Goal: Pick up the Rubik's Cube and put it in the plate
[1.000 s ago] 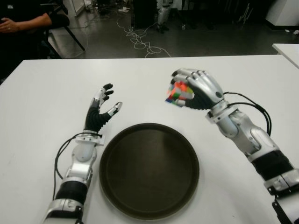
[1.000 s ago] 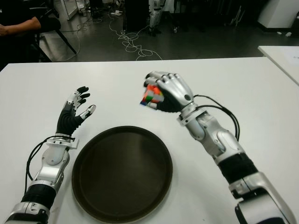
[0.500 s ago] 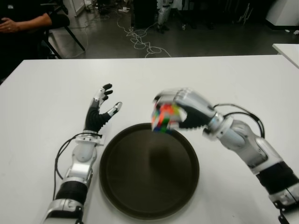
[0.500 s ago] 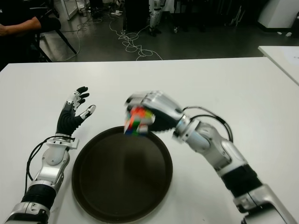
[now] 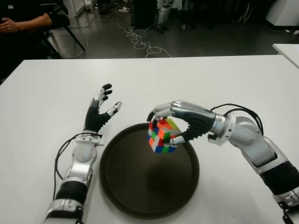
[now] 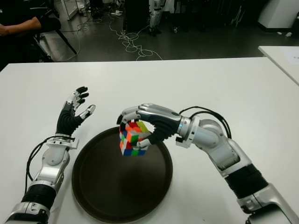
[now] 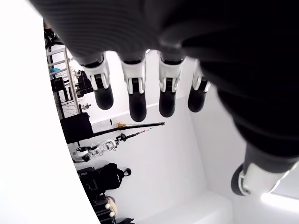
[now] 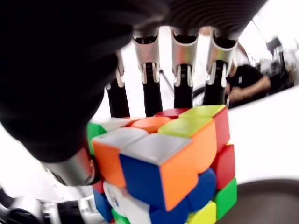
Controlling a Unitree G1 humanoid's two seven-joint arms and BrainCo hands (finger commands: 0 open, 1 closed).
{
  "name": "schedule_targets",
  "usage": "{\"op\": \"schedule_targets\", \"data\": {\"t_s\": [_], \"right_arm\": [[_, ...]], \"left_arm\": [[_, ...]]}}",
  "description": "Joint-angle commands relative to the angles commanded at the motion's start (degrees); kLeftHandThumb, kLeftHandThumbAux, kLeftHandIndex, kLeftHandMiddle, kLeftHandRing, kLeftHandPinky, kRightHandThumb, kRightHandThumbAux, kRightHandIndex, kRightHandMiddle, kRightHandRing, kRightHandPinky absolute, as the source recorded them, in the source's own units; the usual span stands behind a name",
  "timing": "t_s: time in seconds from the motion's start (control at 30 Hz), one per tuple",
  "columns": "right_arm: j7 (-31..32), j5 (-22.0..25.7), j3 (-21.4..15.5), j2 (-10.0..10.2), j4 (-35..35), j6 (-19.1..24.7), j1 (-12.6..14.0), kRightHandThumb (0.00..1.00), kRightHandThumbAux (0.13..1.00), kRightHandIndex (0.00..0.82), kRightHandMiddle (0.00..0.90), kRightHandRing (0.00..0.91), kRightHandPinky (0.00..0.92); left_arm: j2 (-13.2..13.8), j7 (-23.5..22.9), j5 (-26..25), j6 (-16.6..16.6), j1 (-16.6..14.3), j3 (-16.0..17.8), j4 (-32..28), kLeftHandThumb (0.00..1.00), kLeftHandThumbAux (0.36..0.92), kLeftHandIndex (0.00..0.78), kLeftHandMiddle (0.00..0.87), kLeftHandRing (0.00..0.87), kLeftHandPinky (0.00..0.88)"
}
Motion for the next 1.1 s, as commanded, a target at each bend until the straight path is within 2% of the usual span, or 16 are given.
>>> {"op": "schedule_targets", "data": {"t_s": [0.33,0.6,0.83,1.1], "right_arm": [[7.2,7.3,-2.2,1.3,-1.8,6.7,0.3,0.693,0.727,0.433,0.709,0.718,0.717],[11.7,12.7,-3.7,3.4,-1.4,10.4,0.5,0.691,0.725,0.434,0.718,0.729,0.736],[13.5,14.2,-4.4,5.1,-1.4,12.2,1.0,0.691,0.724,0.434,0.722,0.737,0.748],[14.1,12.4,-4.2,7.8,1.5,10.0,1.7,0.691,0.725,0.434,0.720,0.739,0.750]], "left_arm": [[0.1,-0.3,-0.2,0.4,0.2,0.0,-0.2,0.064,0.592,0.102,0.131,0.107,0.065],[0.1,-0.2,-0.1,0.8,0.2,0.0,-0.4,0.078,0.586,0.105,0.136,0.117,0.090],[0.0,-0.2,-0.1,1.2,0.2,0.0,-0.6,0.075,0.581,0.108,0.136,0.112,0.068],[0.1,0.1,0.3,1.1,0.1,-0.1,-0.4,0.073,0.581,0.105,0.137,0.111,0.070]]}}
